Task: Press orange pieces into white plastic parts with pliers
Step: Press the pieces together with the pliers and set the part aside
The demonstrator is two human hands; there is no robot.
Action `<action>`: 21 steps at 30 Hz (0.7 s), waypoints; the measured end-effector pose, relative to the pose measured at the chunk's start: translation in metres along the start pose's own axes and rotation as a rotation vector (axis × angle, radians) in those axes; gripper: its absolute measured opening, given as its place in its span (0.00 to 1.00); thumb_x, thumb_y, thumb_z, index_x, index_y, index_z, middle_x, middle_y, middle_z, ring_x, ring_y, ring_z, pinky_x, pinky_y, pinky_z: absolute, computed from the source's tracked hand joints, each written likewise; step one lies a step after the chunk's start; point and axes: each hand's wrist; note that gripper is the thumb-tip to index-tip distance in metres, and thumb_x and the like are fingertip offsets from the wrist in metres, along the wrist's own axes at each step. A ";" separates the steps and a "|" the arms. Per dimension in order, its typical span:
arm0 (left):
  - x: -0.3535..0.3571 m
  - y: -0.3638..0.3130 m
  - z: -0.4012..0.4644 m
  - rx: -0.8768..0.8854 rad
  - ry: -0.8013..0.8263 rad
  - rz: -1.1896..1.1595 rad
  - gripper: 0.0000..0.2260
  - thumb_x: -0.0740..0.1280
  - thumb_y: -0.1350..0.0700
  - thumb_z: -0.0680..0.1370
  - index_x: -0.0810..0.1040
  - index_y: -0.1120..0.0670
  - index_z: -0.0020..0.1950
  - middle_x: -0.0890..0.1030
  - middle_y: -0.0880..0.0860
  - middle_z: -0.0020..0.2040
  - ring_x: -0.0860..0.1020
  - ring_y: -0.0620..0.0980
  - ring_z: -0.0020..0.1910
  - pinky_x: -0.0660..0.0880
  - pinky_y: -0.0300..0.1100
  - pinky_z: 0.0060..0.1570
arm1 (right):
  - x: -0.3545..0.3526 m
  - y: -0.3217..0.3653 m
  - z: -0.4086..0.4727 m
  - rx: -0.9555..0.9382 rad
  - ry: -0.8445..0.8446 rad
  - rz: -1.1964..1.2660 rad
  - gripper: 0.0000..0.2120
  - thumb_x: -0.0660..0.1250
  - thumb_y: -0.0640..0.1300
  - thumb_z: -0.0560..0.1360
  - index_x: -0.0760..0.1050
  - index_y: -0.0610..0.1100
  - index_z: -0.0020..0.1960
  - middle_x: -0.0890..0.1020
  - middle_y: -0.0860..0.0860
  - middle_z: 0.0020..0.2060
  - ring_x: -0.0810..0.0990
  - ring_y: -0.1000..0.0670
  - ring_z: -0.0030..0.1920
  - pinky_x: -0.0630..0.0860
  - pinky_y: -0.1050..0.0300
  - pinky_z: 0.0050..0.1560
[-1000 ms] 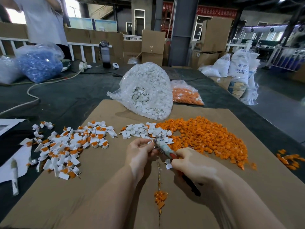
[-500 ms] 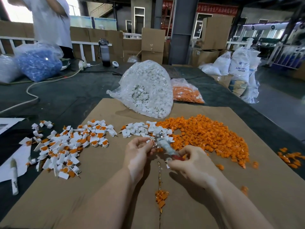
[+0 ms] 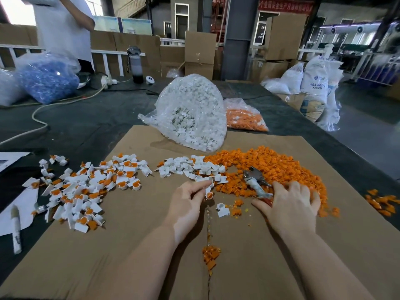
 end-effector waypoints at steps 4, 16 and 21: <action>0.000 0.000 0.000 -0.011 0.009 0.001 0.12 0.61 0.60 0.80 0.79 0.47 0.58 0.78 0.43 0.52 0.75 0.37 0.52 0.67 0.23 0.50 | -0.003 0.027 -0.010 -0.337 -0.128 0.461 0.19 0.64 0.48 0.77 0.71 0.48 0.67 0.76 0.50 0.59 0.73 0.51 0.59 0.67 0.57 0.62; 0.002 0.000 -0.003 -0.009 0.114 -0.031 0.13 0.72 0.62 0.71 0.81 0.50 0.54 0.82 0.48 0.42 0.80 0.46 0.42 0.74 0.31 0.44 | 0.007 0.062 -0.029 -0.462 -0.264 0.846 0.03 0.72 0.33 0.70 0.81 0.39 0.42 0.81 0.48 0.37 0.79 0.48 0.41 0.78 0.54 0.41; 0.002 -0.003 -0.004 -0.018 -0.041 -0.024 0.10 0.69 0.62 0.74 0.80 0.50 0.52 0.81 0.47 0.46 0.78 0.38 0.42 0.70 0.24 0.42 | 0.009 0.056 -0.027 -0.195 -0.376 0.870 0.05 0.69 0.32 0.72 0.81 0.40 0.45 0.82 0.48 0.40 0.79 0.46 0.44 0.74 0.51 0.47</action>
Point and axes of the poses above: each hand's wrist, its own z-axis towards the middle knuckle, its own x-axis out of the palm, y = z × x
